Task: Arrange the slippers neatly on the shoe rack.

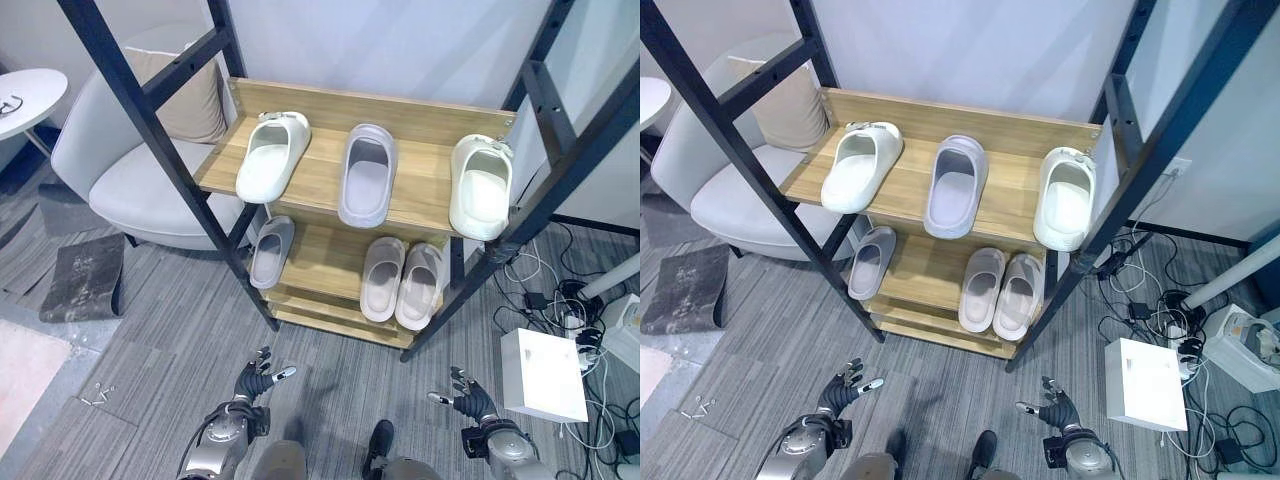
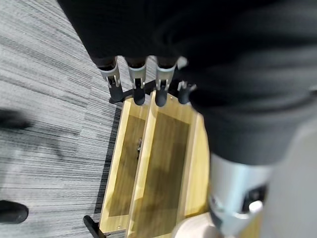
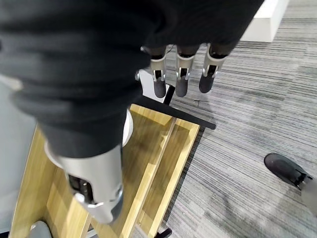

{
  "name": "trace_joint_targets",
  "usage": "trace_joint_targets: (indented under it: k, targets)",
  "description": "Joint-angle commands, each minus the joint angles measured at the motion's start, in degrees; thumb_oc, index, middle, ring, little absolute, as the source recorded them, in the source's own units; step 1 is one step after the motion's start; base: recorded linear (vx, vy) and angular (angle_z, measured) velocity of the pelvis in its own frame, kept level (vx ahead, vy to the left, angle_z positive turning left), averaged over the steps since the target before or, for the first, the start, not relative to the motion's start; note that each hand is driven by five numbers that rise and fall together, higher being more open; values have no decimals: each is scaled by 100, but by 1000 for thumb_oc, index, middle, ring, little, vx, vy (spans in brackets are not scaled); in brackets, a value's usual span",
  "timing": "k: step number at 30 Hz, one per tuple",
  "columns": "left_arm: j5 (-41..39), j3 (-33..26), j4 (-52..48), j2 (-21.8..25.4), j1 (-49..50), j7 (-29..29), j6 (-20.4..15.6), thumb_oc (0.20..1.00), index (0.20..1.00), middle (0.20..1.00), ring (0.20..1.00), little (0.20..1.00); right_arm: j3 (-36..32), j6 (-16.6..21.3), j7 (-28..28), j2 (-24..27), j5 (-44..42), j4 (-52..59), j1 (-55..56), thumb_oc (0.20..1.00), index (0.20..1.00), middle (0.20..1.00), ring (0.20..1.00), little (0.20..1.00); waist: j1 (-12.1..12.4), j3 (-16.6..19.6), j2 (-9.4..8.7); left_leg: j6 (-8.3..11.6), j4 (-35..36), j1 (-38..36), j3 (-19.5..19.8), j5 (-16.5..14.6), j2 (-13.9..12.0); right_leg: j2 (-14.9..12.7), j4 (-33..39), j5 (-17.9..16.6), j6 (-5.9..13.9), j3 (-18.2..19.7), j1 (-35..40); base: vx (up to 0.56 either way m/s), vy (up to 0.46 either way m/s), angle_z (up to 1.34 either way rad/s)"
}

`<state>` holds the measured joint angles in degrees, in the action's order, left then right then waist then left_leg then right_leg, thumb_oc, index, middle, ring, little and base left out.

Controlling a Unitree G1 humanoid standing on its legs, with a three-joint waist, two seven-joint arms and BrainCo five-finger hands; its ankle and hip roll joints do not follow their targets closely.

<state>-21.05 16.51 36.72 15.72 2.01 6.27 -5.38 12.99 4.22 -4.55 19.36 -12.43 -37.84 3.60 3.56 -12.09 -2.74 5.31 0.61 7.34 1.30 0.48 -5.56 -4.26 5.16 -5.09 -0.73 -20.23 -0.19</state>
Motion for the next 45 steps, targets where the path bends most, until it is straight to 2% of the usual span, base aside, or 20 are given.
trace_joint_targets:
  k: [1, 6, 7, 9, 12, 14, 17, 20, 24, 26, 29, 30, 32, 33, 34, 35, 37, 39, 40, 45]
  targets:
    - [263, 40, -183, 94, -97, 18, -211, 1000, 1000, 1000, 1000, 1000, 56, 143, 28, 118, 35, 271, 54, 1000, 1000, 1000, 1000, 1000, 59, 135, 10, -5, 376, -263, -16, 527, 208, -183, -29, 415, 748, 134, 433, 93, 122, -33]
    - [303, 54, -115, 122, -76, 5, -215, 1000, 1000, 1000, 1000, 1000, 238, 109, 1, 177, 578, 561, 62, 1000, 1000, 1000, 1000, 1000, 23, 270, 5, -83, 439, -538, -114, 394, 299, -297, -80, 392, 774, 193, 461, 69, 95, -13]
    - [338, 56, -140, 153, -73, 14, -217, 1000, 1000, 1000, 1000, 1000, 347, 115, -81, 355, 1097, 842, 27, 1000, 1000, 1000, 1000, 1000, 34, 280, -8, -102, 439, -570, -123, 366, 314, -307, -77, 398, 783, 203, 471, 38, 71, -5]
    - [434, -53, -253, 213, -17, 23, -256, 1000, 1000, 1000, 1000, 1000, 279, 289, 8, 948, 2166, 2380, 281, 1000, 1000, 1000, 1000, 1000, 5, 268, -58, -144, 439, -645, -171, 284, 333, -323, -78, 393, 827, 262, 483, 47, 87, -2]
    - [633, -98, -128, 119, 63, -67, -248, 1000, 1000, 1000, 1000, 1000, -275, 504, 452, 1578, 2615, 4344, 1029, 1000, 1000, 1000, 1000, 1000, -117, 293, -122, -201, 439, -738, -245, 189, 351, -329, -112, 381, 890, 371, 475, 35, 66, -9]
    - [761, -146, 70, 7, 12, -59, -265, 1000, 1000, 1000, 1000, 1000, -546, 777, 847, 1840, 2389, 5512, 1550, 1000, 1000, 1000, 1000, 1000, -255, 353, -179, -215, 439, -774, -315, 132, 356, -328, -129, 370, 926, 443, 434, 15, 60, -2]
    - [838, -134, 198, -53, -15, -74, -296, 1000, 1000, 1000, 1000, 1000, -712, 943, 1073, 2081, 2124, 6176, 1756, 1000, 1000, 1000, 1000, 1000, -314, 413, -199, -218, 439, -800, -347, 96, 358, -326, -129, 363, 952, 486, 420, 14, 38, -20]
    - [801, -109, 192, -65, 0, -74, -346, 1000, 1000, 1000, 1000, 1000, -925, 1237, 1406, 2571, 1072, 7226, 1807, 1000, 1000, 1000, 1000, 1000, -398, 541, -222, -232, 439, -853, -400, 46, 359, -319, -139, 360, 978, 546, 416, 9, 41, -14]
    - [711, -72, 184, -62, 84, -48, -412, 1000, 1000, 1000, 1000, 1000, -1060, 1360, 1350, 3018, 468, 7754, 1465, 1000, 1000, 1000, 1000, 1000, -390, 673, -235, -236, 439, -899, -431, 7, 365, -320, -120, 344, 991, 547, 445, 5, 27, -16]
    - [637, -31, 137, -55, 111, -26, -431, 1000, 1000, 1000, 1000, 1000, -1106, 1360, 1005, 3179, 655, 7669, 800, 1000, 1000, 1000, 1000, 1000, -350, 719, -229, -244, 439, -916, -429, -11, 366, -324, -111, 328, 998, 546, 452, 0, 0, 0]
    - [521, 18, 58, -53, 157, 5, -436, 1000, 1000, 1000, 1000, 1000, -1124, 1319, 591, 3054, 891, 7399, -48, 1000, 1000, 1000, 1000, 1000, -280, 744, -220, -259, 439, -926, -420, -19, 369, -331, -108, 333, 994, 528, 468, 3, 24, -1]
    - [392, 118, 64, -84, 176, 33, -447, 1000, 1000, 1000, 1000, 1000, -1101, 1221, 5, 2651, 1321, 7016, -854, 1000, 1000, 1000, 1000, 1000, -146, 773, -193, -285, 439, -924, -387, -26, 386, -343, -119, 333, 993, 494, 482, 8, 34, -2]
    - [354, 147, 33, -68, 169, 67, -440, 1000, 1000, 1000, 1000, 1000, -936, 1176, -220, 2413, 1512, 6779, -1254, 1000, 1000, 1000, 1000, 1000, -103, 751, -195, -297, 439, -928, -366, -27, 398, -353, -129, 336, 993, 475, 491, 4, 32, 1]
    - [318, 235, -6, -38, 177, 90, -427, 1000, 1000, 1000, 1000, 1000, -742, 998, -793, 2064, 2266, 6270, -1968, 1000, 1000, 1000, 1000, 1000, 55, 730, -182, -321, 439, -922, -308, -28, 418, -375, -153, 341, 990, 422, 503, 1, 20, 6]
    - [318, 230, -6, -38, 176, 89, -426, 1000, 1000, 1000, 1000, 1000, -734, 1001, -796, 2063, 2268, 6263, -1977, 1000, 1000, 1000, 1000, 1000, 50, 727, -183, -321, 439, -923, -307, -28, 418, -376, -153, 341, 990, 421, 505, 1, 43, 18]
    - [319, 334, -9, -1, 190, 96, -429, 1000, 1000, 1000, 1000, 1000, -524, 755, -1292, 1948, 3099, 5598, -2562, 1000, 1000, 1000, 1000, 1000, 220, 689, -179, -344, 439, -920, -240, -27, 446, -402, -169, 339, 983, 360, 528, 4, 28, 21]
    - [356, 412, -39, 51, 224, 74, -416, 1000, 1000, 1000, 1000, 1000, -317, 485, -1530, 1936, 3480, 4850, -3072, 1000, 1000, 1000, 1000, 1000, 377, 633, -204, -350, 439, -910, -150, -19, 467, -416, -171, 343, 981, 281, 554, -4, 20, 22]
    - [356, 404, -39, 49, 222, 74, -416, 1000, 1000, 1000, 1000, 1000, -304, 490, -1537, 1935, 3481, 4836, -3089, 1000, 1000, 1000, 1000, 1000, 367, 628, -203, -350, 439, -912, -146, -19, 468, -417, -170, 343, 982, 276, 558, -7, 4, 26]
    - [347, 464, 45, 83, 204, 31, -393, 1000, 1000, 1000, 1000, 1000, -137, 221, -1718, 1952, 3772, 4227, -3479, 1000, 1000, 1000, 1000, 1000, 565, 547, -243, -357, 439, -877, -32, -2, 501, -444, -181, 345, 979, 160, 588, 0, 9, 23]
    - [359, 492, 160, 161, 261, -27, -411, 1000, 1000, 1000, 1000, 1000, 90, -87, -1863, 2085, 3977, 3133, -3930, 1000, 1000, 1000, 1000, 1000, 824, 434, -305, -363, 417, -800, 154, 15, 554, -473, -167, 351, 989, -38, 639, 14, 12, 25]
